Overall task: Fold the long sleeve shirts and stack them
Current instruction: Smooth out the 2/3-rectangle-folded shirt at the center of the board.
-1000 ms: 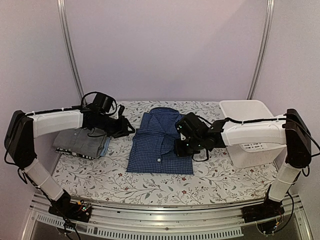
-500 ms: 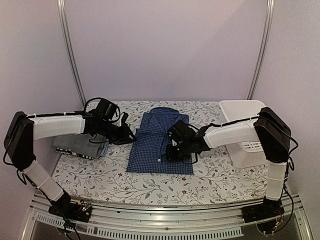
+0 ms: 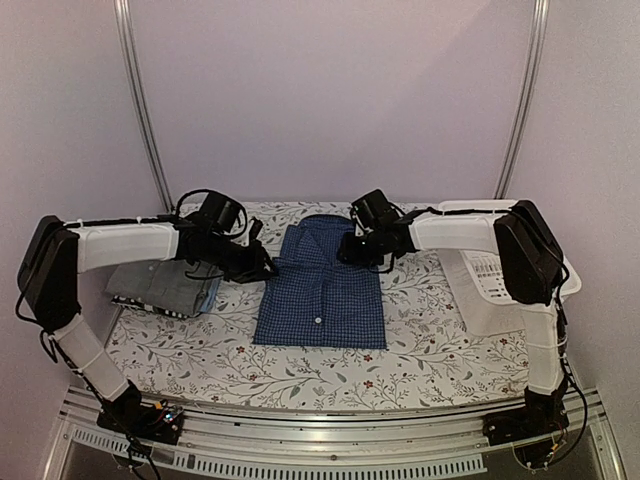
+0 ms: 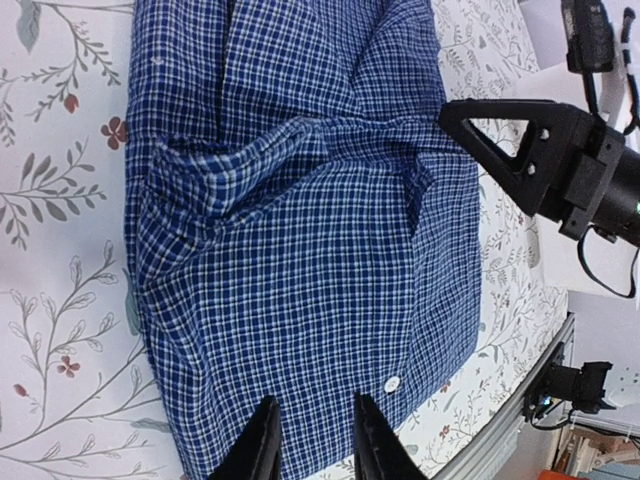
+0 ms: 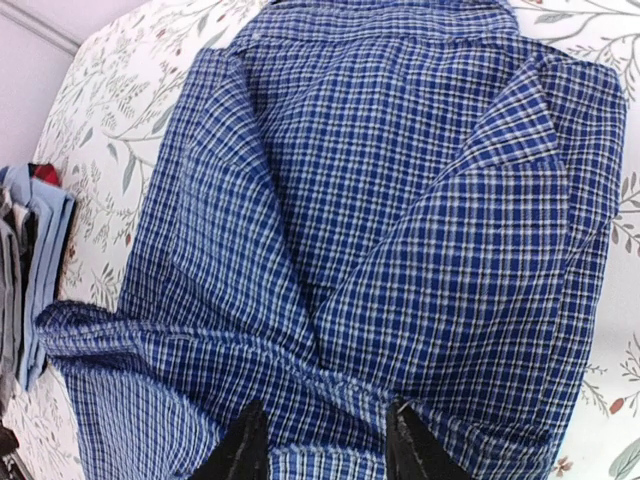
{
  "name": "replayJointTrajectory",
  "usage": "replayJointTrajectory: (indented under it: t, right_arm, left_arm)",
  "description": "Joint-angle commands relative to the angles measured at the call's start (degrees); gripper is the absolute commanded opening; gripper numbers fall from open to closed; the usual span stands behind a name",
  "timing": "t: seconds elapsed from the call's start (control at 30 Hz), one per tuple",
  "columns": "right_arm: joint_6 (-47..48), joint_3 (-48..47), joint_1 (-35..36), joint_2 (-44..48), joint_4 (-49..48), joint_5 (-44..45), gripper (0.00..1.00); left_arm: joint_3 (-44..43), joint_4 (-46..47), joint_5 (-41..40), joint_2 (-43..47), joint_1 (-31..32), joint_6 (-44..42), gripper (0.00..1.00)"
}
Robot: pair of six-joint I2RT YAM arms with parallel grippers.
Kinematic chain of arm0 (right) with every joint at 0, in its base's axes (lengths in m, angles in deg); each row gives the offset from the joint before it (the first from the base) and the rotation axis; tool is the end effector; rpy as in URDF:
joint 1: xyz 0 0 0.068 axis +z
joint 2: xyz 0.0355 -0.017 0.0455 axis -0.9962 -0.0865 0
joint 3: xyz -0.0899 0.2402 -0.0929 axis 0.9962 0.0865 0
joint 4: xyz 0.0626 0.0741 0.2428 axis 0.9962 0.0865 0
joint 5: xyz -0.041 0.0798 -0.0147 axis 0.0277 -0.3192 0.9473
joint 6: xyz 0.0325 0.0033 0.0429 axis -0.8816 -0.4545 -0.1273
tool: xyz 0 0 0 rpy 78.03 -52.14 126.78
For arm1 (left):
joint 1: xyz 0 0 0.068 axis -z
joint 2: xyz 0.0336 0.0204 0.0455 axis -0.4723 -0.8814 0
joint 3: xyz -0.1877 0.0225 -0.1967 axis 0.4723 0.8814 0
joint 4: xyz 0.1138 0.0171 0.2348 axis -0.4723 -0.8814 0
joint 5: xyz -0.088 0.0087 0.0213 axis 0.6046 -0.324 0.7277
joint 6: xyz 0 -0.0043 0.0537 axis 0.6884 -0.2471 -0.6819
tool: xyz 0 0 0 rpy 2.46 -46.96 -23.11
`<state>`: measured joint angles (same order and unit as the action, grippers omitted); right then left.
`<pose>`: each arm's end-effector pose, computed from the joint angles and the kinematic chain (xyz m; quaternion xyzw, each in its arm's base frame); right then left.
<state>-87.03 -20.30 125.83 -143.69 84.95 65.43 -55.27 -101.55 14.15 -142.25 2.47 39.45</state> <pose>0.3624 0.3135 0.1780 -0.0706 0.9278 0.2262 0.2882 0.2901 -0.1863 0.2127 0.0145 0.9319 -0.3160 0.1774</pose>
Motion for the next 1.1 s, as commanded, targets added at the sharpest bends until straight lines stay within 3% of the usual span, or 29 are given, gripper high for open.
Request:
replayJointTrajectory:
  t: [0.0, 0.13, 0.23, 0.43, 0.73, 1.07]
  right_arm:
    - [3.05, -4.40, -0.45, -2.52, 4.52, 0.30, 0.43]
    - [3.83, -3.14, -0.22, 1.64, 6.51, 3.92, 0.45]
    - [3.33, -0.03, 0.49, 5.77, 6.71, 5.33, 0.45]
    - [1.63, 6.73, 4.49, 11.19, 5.50, 3.53, 0.40]
    - [-1.15, 11.14, 6.49, 8.80, -0.56, -7.18, 0.17]
    - [-1.57, 8.54, 6.42, 1.99, -3.12, -12.16, 0.17]
  left_arm:
    - [-4.17, -0.84, 0.19, -2.78, -0.04, -1.68, 0.25]
    - [-6.49, -2.41, -2.78, -5.14, -0.28, -1.56, 0.24]
    - [-6.55, -2.97, -5.31, -6.44, -1.01, -0.79, 0.16]
    - [-5.87, -3.40, -7.47, -7.80, -1.39, -1.08, 0.10]
    - [-11.02, -3.88, -8.16, -14.50, -3.28, -2.60, 0.11]
    - [-19.22, -4.58, -7.31, -24.02, -4.14, -3.57, 0.10]
